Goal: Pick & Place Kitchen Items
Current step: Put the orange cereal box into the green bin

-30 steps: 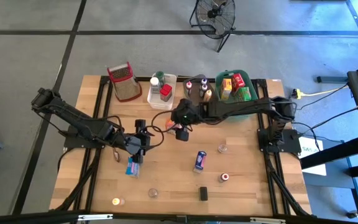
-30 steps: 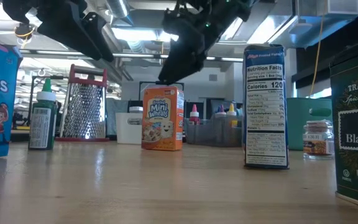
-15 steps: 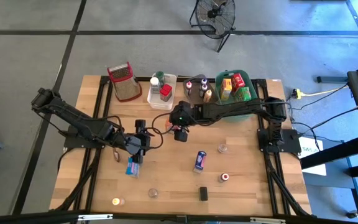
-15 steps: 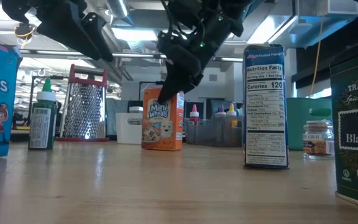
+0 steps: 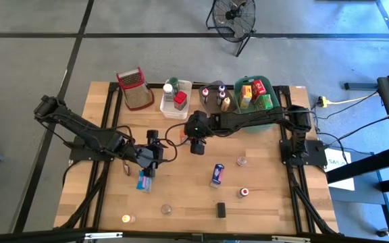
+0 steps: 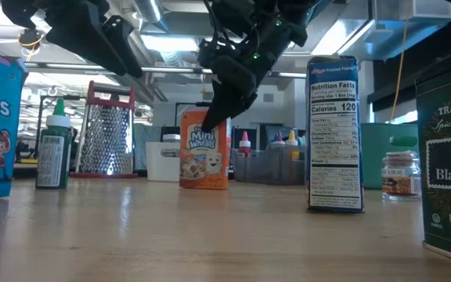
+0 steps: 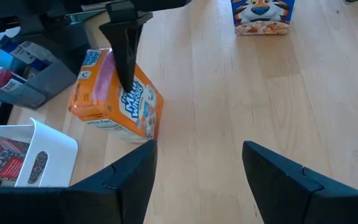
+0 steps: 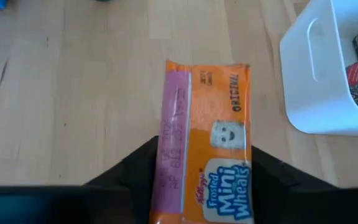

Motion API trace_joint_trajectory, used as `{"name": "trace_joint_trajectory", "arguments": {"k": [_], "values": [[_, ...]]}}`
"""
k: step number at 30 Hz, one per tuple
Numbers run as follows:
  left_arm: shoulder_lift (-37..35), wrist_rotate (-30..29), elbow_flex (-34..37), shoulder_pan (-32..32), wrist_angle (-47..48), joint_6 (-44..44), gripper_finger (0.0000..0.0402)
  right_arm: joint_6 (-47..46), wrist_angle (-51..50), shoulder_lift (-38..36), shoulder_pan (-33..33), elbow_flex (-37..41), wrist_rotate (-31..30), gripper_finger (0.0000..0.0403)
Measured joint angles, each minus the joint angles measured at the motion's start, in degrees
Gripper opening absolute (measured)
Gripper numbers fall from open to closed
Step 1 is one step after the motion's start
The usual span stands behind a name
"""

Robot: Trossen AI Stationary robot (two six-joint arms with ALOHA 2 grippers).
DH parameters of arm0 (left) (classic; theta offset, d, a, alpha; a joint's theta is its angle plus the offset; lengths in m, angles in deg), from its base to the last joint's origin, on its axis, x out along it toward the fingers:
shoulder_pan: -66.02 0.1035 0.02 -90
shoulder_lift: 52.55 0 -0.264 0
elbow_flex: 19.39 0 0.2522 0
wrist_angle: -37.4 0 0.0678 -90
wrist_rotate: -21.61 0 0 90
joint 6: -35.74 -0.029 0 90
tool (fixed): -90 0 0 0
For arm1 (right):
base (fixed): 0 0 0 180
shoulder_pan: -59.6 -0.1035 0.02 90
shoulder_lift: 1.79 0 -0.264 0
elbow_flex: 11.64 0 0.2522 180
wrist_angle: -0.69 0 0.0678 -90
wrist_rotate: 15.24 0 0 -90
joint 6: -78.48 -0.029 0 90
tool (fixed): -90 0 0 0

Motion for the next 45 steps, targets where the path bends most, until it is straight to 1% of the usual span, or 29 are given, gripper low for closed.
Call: {"name": "trace_joint_trajectory", "arguments": {"k": [3,5,10,12,16,19,22,28,30,34,37,39,45], "values": [[0.0,0.0,0.0,0.0,0.0,0.0,0.0231,0.1,-0.4,-0.1,0.0,0.0,0.0,0.0143],[0.0,0.0,0.0,0.0,0.0,0.0,0.0231,0.1,-1.2,-0.4,0.0,0.0,0.0,0.013],[0.0,0.0,0.0,0.0,0.0,0.0,0.0233,-0.9,-5.0,-3.9,-0.1,0.0,-0.7,0.0123],[0.0,0.0,0.0,0.0,0.0,0.0,0.0232,-1.9,-8.5,-5.7,-0.1,0.0,-1.3,0.0122],[0.0,0.0,0.0,0.0,0.0,0.0,0.0231,-4.2,-12.2,-10.5,-0.6,0.0,-3.1,0.0122],[0.0,0.3,0.0,0.0,0.0,0.0,0.0232,-7.2,-14.9,-15.1,-1.3,0.0,-6.0,0.0121],[0.0,0.3,0.0,0.0,0.0,0.0,0.0232,-11.0,-19.1,-20.3,-2.1,0.0,-11.3,0.012],[0.0,1.1,0.0,0.0,0.0,0.0,0.0232,-24.7,-35.2,-29.0,-2.4,0.0,-23.5,0.012],[0.0,1.6,0.0,0.0,0.0,0.0,0.0233,-29.4,-40.3,-30.5,-2.4,0.0,-27.4,0.012],[0.0,1.7,0.0,0.0,0.0,0.0,0.0231,-37.5,-48.5,-31.5,-2.2,0.0,-32.0,0.012],[0.0,1.8,0.0,0.0,0.0,0.0,0.0231,-42.0,-53.2,-31.4,-1.6,0.0,-33.6,0.012],[0.0,1.9,0.0,0.0,0.0,0.0,0.0232,-44.2,-54.4,-31.3,-1.0,0.9,-33.7,0.012],[0.0,1.9,0.0,0.0,0.0,0.0,0.0231,-47.0,-55.4,-31.4,1.7,5.6,-33.6,0.012]]}}
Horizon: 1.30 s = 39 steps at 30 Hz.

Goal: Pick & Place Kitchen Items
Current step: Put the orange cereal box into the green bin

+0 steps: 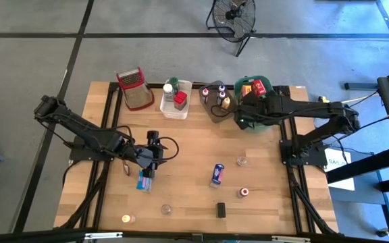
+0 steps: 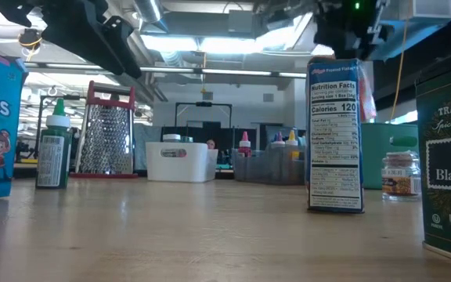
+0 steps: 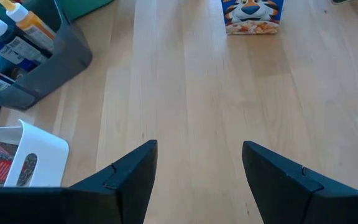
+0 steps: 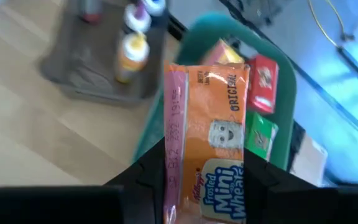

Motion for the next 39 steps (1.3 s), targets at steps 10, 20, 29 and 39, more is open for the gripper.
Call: {"name": "trace_joint_trajectory", "arguments": {"k": [10,20,29,39], "values": [[0.0,0.0,0.0,0.0,-0.1,0.0,0.0231,-1.1,3.1,0.0,4.5,7.9,0.0,0.012],[0.0,-0.5,0.0,0.0,-0.5,0.0,0.0232,0.5,10.4,0.0,7.5,12.5,0.0,0.012],[0.0,-0.5,0.0,0.0,-0.5,0.4,0.0232,0.7,14.7,0.0,10.0,17.4,0.1,0.012],[0.0,-0.6,0.0,0.0,-0.5,0.5,0.0233,1.6,20.4,0.0,13.8,22.7,0.2,0.012]]}}
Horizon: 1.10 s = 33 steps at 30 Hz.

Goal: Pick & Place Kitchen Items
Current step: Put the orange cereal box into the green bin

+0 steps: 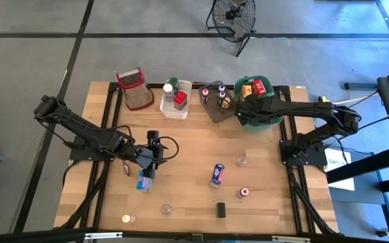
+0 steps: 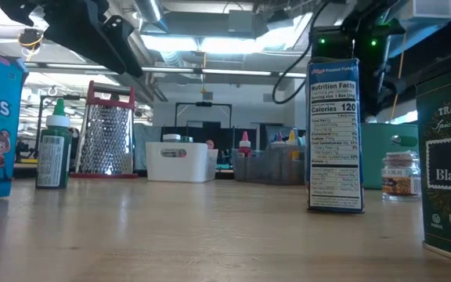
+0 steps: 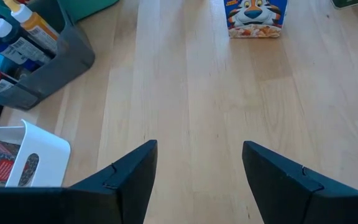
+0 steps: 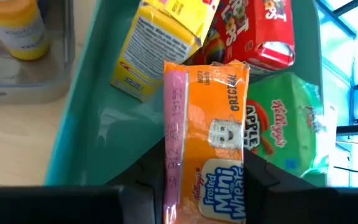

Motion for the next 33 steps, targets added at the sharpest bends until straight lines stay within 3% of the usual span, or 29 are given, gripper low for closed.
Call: {"name": "trace_joint_trajectory", "arguments": {"k": [10,24,33], "values": [[0.0,0.0,0.0,0.0,-1.3,0.0,0.0233,2.3,4.9,0.0,1.0,1.9,-0.9,0.0126],[0.0,0.0,0.0,0.0,-1.7,-0.5,0.0231,6.6,5.4,0.0,1.0,1.9,-0.4,0.0236],[0.0,0.0,0.0,0.0,-1.7,-0.5,0.0232,7.0,5.7,0.0,-1.2,0.9,-3.5,0.0249]]}}
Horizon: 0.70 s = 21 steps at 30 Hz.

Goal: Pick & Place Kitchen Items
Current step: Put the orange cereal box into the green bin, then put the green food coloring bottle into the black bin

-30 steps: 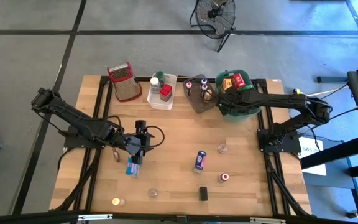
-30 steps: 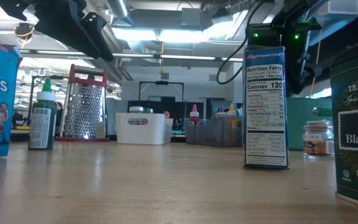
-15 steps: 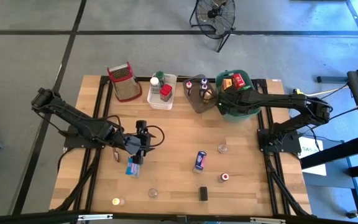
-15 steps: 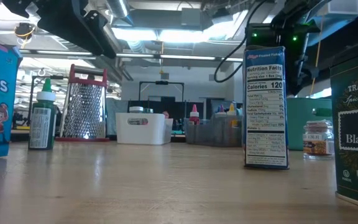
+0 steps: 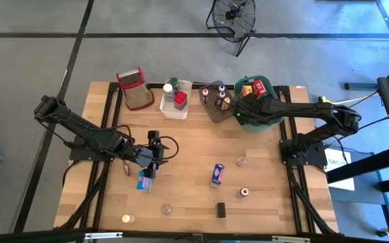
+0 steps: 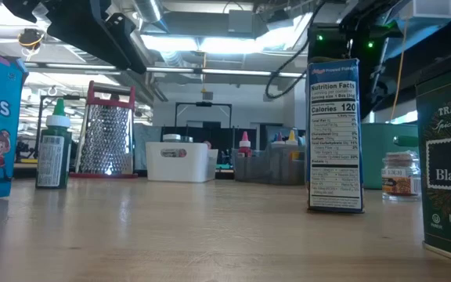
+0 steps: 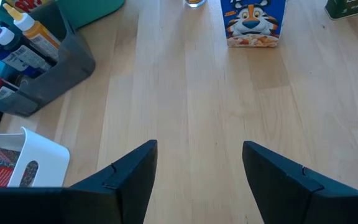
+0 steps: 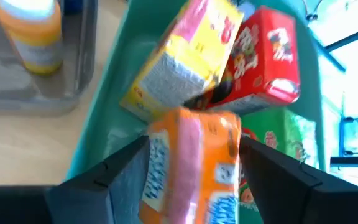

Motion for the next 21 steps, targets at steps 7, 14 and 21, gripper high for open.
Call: {"name": "trace_joint_trajectory", "arguments": {"k": [7,14,21], "values": [[0.0,0.0,0.0,0.0,0.0,0.0,0.0232,-0.2,-4.6,0.0,-1.6,-6.4,-0.1,0.025],[0.0,0.7,0.0,0.0,0.9,0.5,0.023,7.1,-4.6,0.0,-6.0,-14.3,3.0,0.025],[0.0,1.5,-0.7,0.0,6.4,2.6,0.0232,22.3,8.4,-0.1,-15.3,-18.7,6.5,0.025]]}}
